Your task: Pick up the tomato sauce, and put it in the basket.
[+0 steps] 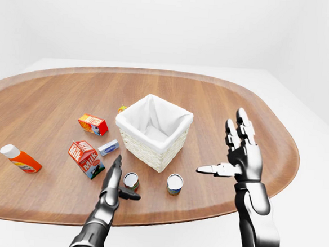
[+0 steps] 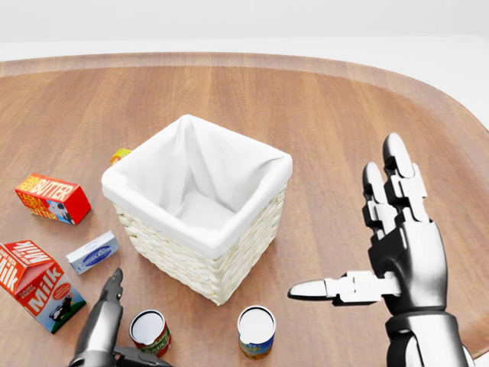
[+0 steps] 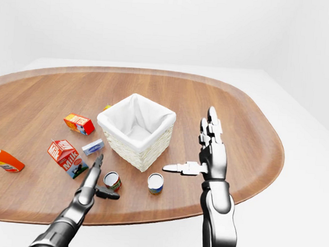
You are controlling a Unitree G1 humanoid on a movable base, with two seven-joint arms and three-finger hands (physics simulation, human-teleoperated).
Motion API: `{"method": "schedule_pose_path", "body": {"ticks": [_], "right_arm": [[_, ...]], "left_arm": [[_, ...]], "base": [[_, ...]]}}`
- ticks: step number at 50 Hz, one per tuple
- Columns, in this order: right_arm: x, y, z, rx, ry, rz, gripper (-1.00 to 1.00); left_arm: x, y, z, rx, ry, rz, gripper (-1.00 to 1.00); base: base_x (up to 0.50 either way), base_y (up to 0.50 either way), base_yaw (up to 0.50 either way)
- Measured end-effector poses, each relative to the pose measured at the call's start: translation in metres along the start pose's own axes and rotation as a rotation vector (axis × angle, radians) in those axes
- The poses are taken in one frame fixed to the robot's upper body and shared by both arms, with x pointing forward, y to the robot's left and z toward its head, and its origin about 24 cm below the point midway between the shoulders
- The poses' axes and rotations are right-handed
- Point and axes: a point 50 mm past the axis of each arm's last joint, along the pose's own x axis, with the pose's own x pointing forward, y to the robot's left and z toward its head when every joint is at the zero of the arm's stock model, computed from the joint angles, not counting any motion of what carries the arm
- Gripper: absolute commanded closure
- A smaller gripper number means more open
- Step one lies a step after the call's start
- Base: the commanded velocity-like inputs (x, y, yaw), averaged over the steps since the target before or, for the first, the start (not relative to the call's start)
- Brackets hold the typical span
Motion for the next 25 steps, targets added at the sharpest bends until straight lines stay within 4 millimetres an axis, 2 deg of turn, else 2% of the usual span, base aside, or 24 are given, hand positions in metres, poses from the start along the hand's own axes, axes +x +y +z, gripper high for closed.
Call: {"method": "schedule_pose_path", "body": {"ticks": [25], "right_arm": [[-0.0008, 0.0003, 0.0002, 0.003, 0.0, 0.001, -1.0]], "left_arm": [[0.0017, 0.002, 0.0032, -0.009, -0.007, 0.01, -0.97]], "base": [[0.0, 0.0, 0.0]]}}
